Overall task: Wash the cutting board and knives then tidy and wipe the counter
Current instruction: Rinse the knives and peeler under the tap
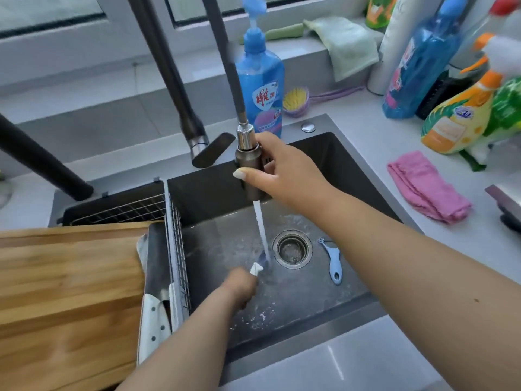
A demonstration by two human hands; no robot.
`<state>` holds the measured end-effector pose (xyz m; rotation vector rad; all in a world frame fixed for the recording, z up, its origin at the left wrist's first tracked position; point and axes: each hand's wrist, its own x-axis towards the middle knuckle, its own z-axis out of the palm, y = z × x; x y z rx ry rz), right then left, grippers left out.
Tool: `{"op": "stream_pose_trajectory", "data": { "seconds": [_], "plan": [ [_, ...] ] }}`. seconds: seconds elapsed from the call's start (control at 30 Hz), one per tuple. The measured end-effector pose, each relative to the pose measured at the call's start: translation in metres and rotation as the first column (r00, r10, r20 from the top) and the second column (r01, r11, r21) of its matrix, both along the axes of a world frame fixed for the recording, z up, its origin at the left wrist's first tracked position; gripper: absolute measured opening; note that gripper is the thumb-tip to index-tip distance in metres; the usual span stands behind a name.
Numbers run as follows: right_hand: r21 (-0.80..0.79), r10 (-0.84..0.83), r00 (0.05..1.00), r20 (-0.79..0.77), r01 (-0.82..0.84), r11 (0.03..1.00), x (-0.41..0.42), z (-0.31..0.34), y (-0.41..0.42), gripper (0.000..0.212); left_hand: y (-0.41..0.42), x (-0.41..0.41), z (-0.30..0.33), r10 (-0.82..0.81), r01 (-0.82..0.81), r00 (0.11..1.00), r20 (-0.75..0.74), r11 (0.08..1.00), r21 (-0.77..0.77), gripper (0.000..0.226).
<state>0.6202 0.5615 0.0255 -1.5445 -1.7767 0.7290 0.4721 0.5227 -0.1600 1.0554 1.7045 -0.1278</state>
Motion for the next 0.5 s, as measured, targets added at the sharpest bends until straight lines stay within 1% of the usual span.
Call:
{"op": "stream_pose_trajectory", "data": {
  "seconds": [0.07, 0.17, 0.23, 0.37, 0.5],
  "plan": [
    [0.000, -0.021, 1.000, -0.021, 0.021, 1.000, -0.008, -0.004, -0.003, 0.040, 0.000, -0.010, 0.008, 0.008, -0.008, 1.000, 0.010, 1.000, -0.004, 0.019],
    [0.002, -0.044, 0.998, -0.046, 0.044, 0.999, -0.020, -0.005, -0.007, 0.037, -0.003, -0.021, 0.022, -0.021, 0.022, 0.999, 0.029, 1.000, -0.008, 0.022],
    [-0.006, -0.053, 0.996, -0.070, 0.053, 0.999, -0.026, -0.004, -0.008, 0.038, -0.010, -0.027, 0.031, 0.002, 0.000, 0.998, 0.062, 1.000, -0.023, 0.020],
    [-0.011, -0.084, 0.994, -0.072, 0.084, 0.996, -0.030, -0.004, -0.011, 0.039, -0.017, -0.034, 0.042, 0.044, -0.049, 0.994, 0.104, 0.998, 0.041, 0.009],
    [-0.019, -0.108, 0.993, -0.049, 0.107, 0.994, -0.030, -0.003, -0.011, 0.036, -0.013, -0.039, 0.054, 0.066, -0.071, 0.994, 0.090, 0.996, 0.057, 0.023]
  ]
}}
